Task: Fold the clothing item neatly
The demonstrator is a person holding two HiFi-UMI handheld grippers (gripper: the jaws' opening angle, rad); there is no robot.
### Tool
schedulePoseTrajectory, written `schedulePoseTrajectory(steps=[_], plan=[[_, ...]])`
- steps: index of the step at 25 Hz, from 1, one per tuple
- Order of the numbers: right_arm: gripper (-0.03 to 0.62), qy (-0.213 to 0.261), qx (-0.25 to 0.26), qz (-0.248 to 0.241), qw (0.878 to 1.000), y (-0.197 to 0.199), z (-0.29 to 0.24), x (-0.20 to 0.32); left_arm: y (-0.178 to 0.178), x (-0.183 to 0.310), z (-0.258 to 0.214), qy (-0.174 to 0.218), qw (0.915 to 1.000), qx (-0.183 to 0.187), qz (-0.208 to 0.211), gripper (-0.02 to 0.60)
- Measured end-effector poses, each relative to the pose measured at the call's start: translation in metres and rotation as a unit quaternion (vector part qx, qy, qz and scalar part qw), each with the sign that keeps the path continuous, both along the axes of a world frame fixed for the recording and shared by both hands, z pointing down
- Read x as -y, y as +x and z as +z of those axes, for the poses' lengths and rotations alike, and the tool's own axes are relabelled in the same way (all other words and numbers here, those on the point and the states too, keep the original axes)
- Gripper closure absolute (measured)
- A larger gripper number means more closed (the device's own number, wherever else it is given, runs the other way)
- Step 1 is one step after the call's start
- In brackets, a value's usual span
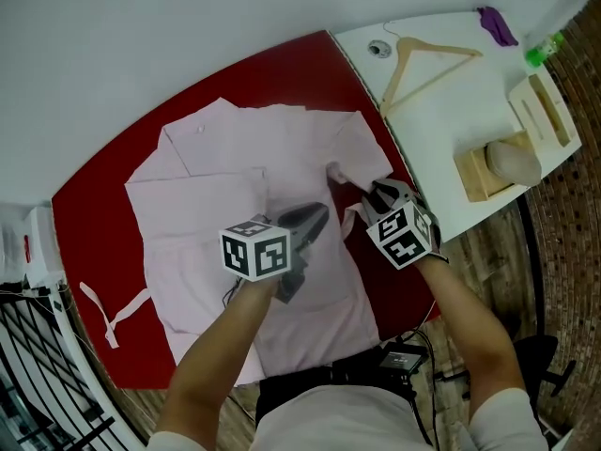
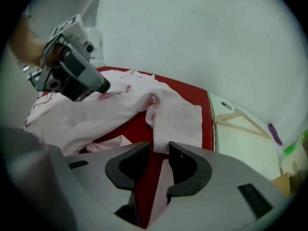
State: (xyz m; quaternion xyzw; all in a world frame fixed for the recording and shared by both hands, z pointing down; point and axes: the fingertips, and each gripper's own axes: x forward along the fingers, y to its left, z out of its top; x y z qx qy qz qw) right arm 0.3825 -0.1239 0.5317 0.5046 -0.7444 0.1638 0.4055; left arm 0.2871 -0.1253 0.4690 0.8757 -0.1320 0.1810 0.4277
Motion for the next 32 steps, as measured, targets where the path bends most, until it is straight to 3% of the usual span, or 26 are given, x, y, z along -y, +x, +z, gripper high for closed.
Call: schedulePoseTrajectory(steps=[5, 14, 16, 18, 23, 27, 32], plan=[[0.488, 0.032, -0.108, -0.076, 0.991, 0.001, -0.001, 0.005, 0.017, -0.003, 0.005, -0.024, 0.9996, -0.006, -0.011, 0.565], [0.487, 0.07, -0.201, -0.14, 0.967, 0.002, 0.0, 0.014, 0.036, -0.004, 0.009, -0.059, 0.9977, -0.02, -0.026, 0.565], [0.496, 0.07, -0.199, -0.147, 0.966, 0.001, 0.002, 0.015, 0.04, -0.003, 0.01, -0.067, 0.9969, -0.024, -0.033, 0.565], [0.551, 0.074, -0.176, -0.134, 0.972, 0.002, -0.004, 0.016, 0.044, 0.0, 0.012, -0.078, 0.9957, -0.029, -0.041, 0.56], [0.56, 0.084, -0.116, -0.092, 0.985, 0.01, -0.024, 0.024, 0.063, 0.008, 0.015, -0.123, 0.9894, -0.049, -0.058, 0.444], [0.562, 0.089, -0.094, -0.082, 0.988, 0.011, -0.034, 0.029, 0.077, 0.019, 0.021, -0.155, 0.9831, -0.061, -0.076, 0.402], [0.562, 0.092, -0.08, -0.075, 0.99, 0.012, -0.038, 0.032, 0.086, 0.034, 0.028, -0.216, 0.9651, -0.084, -0.122, 0.374]])
